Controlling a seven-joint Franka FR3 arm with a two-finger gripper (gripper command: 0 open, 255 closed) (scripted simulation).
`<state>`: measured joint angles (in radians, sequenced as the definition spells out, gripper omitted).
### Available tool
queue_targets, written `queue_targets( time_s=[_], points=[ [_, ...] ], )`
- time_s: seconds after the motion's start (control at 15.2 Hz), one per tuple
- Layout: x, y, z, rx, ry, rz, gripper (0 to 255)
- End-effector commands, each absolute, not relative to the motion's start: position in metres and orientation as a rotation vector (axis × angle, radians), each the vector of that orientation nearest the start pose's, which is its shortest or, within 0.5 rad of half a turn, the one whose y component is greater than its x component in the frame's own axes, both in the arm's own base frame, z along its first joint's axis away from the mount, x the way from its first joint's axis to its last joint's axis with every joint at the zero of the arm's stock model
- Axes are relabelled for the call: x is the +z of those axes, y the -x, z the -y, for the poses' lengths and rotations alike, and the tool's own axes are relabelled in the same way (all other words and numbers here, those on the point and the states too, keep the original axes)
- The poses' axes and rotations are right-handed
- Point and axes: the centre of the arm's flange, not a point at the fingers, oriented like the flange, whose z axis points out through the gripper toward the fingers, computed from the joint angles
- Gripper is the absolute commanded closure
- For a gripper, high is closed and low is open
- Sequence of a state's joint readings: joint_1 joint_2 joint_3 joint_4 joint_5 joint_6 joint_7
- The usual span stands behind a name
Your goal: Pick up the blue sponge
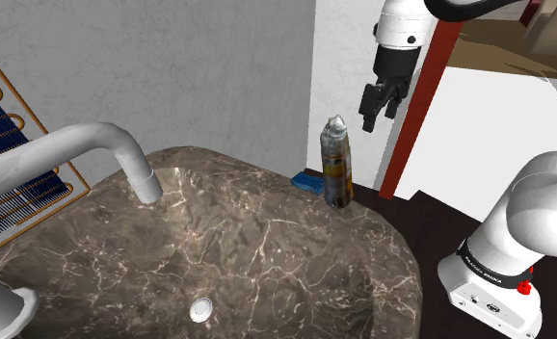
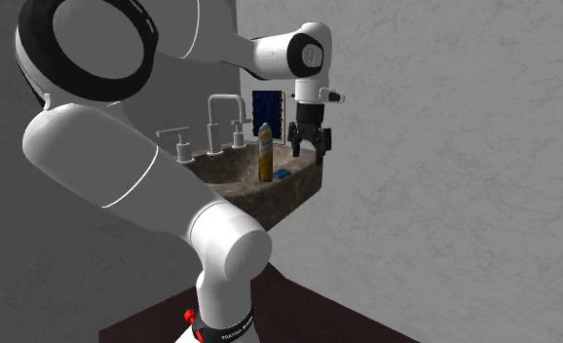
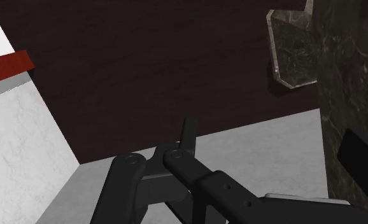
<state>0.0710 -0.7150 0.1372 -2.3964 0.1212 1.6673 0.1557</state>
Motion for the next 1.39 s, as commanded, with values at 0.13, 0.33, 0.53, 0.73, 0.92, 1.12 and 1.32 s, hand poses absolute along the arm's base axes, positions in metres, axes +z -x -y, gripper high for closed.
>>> queue_targets(
  time_s=[0.13,0.33,0.53,0.73,0.92,1.12,1.32],
  points=[
    [0.54,-0.33,-0.14,0.04,3.123,0.006,0],
    [0.529,-0.336,-0.178,0.043,3.13,0.005,0],
    [0.517,-0.342,-0.217,0.047,3.137,0.004,0],
    [0.504,-0.347,-0.255,0.05,3.144,0.003,0],
    [0.495,-0.349,-0.268,0.051,3.147,0.003,0],
    [0.479,-0.349,-0.268,0.051,3.147,0.003,0],
    [0.46,-0.349,-0.268,0.051,3.147,0.003,0]
  ],
)
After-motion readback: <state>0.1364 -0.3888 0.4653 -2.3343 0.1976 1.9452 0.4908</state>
